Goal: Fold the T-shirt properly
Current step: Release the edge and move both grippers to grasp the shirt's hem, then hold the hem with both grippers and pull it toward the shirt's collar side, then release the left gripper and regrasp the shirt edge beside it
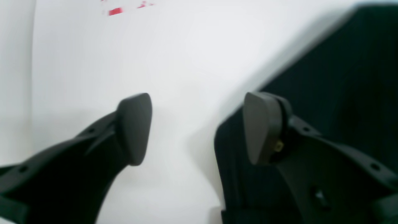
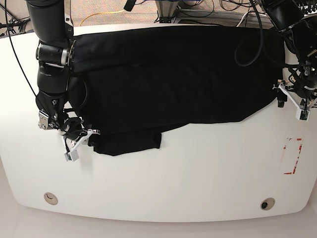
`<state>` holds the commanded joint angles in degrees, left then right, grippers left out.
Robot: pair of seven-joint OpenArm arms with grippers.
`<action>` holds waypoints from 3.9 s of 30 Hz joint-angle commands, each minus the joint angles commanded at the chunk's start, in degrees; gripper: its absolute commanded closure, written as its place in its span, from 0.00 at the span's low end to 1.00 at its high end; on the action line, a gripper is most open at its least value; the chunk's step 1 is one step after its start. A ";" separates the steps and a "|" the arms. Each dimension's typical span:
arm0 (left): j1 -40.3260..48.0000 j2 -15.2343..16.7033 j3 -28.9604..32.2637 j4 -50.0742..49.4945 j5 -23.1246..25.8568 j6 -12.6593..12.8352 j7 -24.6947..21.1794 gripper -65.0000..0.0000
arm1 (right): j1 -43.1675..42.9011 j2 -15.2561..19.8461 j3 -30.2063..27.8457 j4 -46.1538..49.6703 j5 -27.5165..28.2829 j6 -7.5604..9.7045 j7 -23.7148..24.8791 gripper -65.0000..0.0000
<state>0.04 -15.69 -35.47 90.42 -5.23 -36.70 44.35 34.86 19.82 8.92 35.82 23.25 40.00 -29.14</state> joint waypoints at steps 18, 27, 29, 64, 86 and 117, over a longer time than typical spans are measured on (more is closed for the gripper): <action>-3.78 3.34 7.47 -12.57 0.00 -0.09 -0.09 0.51 | -0.97 0.44 0.18 6.15 0.18 0.00 -3.69 1.00; -4.75 3.43 8.00 -12.75 0.09 -3.30 -0.09 1.00 | -2.73 0.09 0.26 16.97 0.18 0.00 -10.02 1.00; -4.66 3.43 7.91 -10.55 0.00 -3.30 -0.09 1.00 | -2.73 0.18 0.26 18.64 0.44 0.00 -11.34 1.00; 2.37 3.08 7.74 7.65 -0.09 -3.30 0.18 1.00 | -27.34 -1.76 14.07 59.43 0.70 0.00 -29.98 1.00; 1.93 1.58 6.51 4.92 0.26 -3.30 0.18 1.00 | -36.31 -3.08 17.23 66.11 0.70 0.00 -35.60 1.00; 5.10 -3.60 4.57 13.89 -11.60 -3.30 6.68 0.37 | -47.91 -5.71 22.86 69.01 0.35 0.00 -36.57 1.00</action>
<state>5.14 -19.30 -30.90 104.31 -16.84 -40.00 51.03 -13.05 14.11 31.78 104.84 23.60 40.00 -65.71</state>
